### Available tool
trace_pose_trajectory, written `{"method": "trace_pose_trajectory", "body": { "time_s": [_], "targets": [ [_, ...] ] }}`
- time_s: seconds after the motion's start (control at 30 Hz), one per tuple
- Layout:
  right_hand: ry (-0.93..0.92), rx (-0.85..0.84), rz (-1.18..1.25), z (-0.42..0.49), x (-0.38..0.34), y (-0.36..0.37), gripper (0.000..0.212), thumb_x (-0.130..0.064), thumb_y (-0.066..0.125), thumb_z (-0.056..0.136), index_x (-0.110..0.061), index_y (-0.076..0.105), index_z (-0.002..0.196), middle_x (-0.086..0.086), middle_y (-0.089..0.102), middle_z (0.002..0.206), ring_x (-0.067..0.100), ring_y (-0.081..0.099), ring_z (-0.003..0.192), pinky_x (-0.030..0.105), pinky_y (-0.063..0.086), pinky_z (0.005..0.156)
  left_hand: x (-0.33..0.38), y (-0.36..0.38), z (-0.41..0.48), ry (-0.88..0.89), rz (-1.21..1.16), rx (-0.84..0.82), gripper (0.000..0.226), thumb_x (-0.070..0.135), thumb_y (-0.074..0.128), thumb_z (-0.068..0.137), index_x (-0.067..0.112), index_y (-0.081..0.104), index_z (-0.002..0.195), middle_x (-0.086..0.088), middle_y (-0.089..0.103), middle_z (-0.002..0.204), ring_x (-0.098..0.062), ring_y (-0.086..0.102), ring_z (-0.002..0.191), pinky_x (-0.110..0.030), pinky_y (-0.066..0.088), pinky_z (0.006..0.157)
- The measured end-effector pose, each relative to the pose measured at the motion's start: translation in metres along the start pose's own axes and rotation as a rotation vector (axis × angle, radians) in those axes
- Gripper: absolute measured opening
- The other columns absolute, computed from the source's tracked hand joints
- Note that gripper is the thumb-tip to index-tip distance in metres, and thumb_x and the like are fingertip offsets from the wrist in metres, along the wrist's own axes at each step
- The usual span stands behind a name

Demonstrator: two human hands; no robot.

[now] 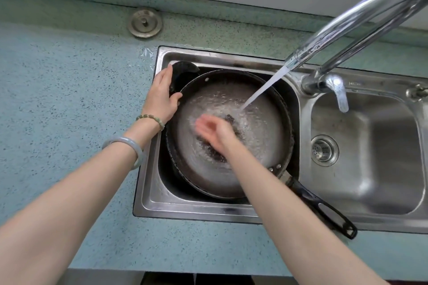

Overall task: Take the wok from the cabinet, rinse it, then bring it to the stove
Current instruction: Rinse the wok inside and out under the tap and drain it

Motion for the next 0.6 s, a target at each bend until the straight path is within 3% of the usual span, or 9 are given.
{"method": "trace_pose_trajectory", "body": {
  "time_s": [0.07,0.17,0.23,0.3,0.37,0.4,0.5,0.6],
  "targets": [
    [0.212,-0.125,-0.163,-0.018,0.035,-0.004,0.02,-0.009,0.05,0.093,0.002,0.058,0.107,0.013,0.066,0.096,0.025,0.066,0.088,0.035,0.058,0.08,0.0,0.0,0.001,-0.006,-0.003,-0.002,0.073,0.01,0.062,0.088,0.008,0.023,0.149,-0.009,0.033,0.149,-0.02,0.034,0.136,-0.012,0.018,0.104],
    [0.552,-0.228,-0.617,-0.05,0.049,-0.046,0.021,-0.017,0.044,0.096,-0.003,0.059,0.096,0.01,0.07,0.081,0.021,0.069,0.075,0.032,0.058,0.075,0.0,0.0,0.001,-0.005,0.0,-0.005,0.073,0.011,0.061,0.088,0.01,0.022,0.149,-0.009,0.033,0.149,-0.02,0.035,0.136,-0.013,0.019,0.105],
    [0.594,-0.116,-0.872,-0.061,0.019,-0.077,0.022,-0.015,0.042,0.093,-0.003,0.061,0.089,0.01,0.07,0.07,0.02,0.068,0.062,0.033,0.057,0.07,0.0,0.001,0.0,-0.002,-0.004,0.002,0.073,0.011,0.061,0.088,0.01,0.022,0.149,-0.009,0.034,0.148,-0.02,0.036,0.135,-0.014,0.02,0.106],
    [0.414,0.147,-1.011,-0.054,-0.03,-0.096,0.023,-0.01,0.043,0.09,0.002,0.063,0.09,0.014,0.069,0.071,0.022,0.066,0.057,0.035,0.057,0.063,0.0,0.001,0.0,-0.009,-0.017,0.011,0.073,0.01,0.061,0.088,0.009,0.022,0.149,-0.01,0.034,0.148,-0.021,0.035,0.136,-0.014,0.019,0.107],
    [0.124,0.432,-0.851,-0.034,-0.079,-0.107,0.026,-0.008,0.047,0.088,0.007,0.063,0.101,0.018,0.066,0.067,0.026,0.064,0.054,0.034,0.057,0.057,0.0,0.002,-0.001,-0.009,-0.032,0.02,0.073,0.008,0.061,0.087,0.008,0.023,0.149,-0.011,0.035,0.148,-0.021,0.035,0.136,-0.015,0.019,0.108],
    [0.027,0.486,-0.686,-0.026,-0.095,-0.104,0.03,-0.01,0.048,0.09,0.009,0.062,0.108,0.018,0.064,0.065,0.025,0.062,0.052,0.033,0.056,0.056,-0.001,0.002,-0.001,-0.007,-0.033,0.021,0.073,0.008,0.061,0.087,0.008,0.024,0.149,-0.011,0.035,0.147,-0.022,0.035,0.136,-0.015,0.018,0.109],
    [-0.128,0.398,-0.333,-0.002,-0.105,-0.074,0.034,-0.021,0.045,0.096,0.007,0.059,0.109,0.021,0.066,0.086,0.027,0.065,0.068,0.036,0.057,0.073,-0.001,0.002,0.001,-0.007,-0.036,0.025,0.073,0.008,0.061,0.087,0.008,0.024,0.149,-0.011,0.035,0.147,-0.021,0.034,0.136,-0.013,0.017,0.108],
    [-0.092,0.183,-0.175,0.003,-0.064,-0.025,0.041,-0.032,0.036,0.1,0.003,0.055,0.112,0.015,0.062,0.097,0.028,0.062,0.089,0.037,0.053,0.086,-0.002,0.003,0.002,-0.009,-0.038,0.029,0.073,0.008,0.061,0.087,0.009,0.023,0.149,-0.01,0.034,0.148,-0.02,0.034,0.137,-0.013,0.017,0.108]
  ]
}}
Point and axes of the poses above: each hand's wrist, its own z-axis towards the middle knuckle, its own y-axis out of the palm, x = y × z, the point moved 5 cm from there along z, towards the middle knuckle
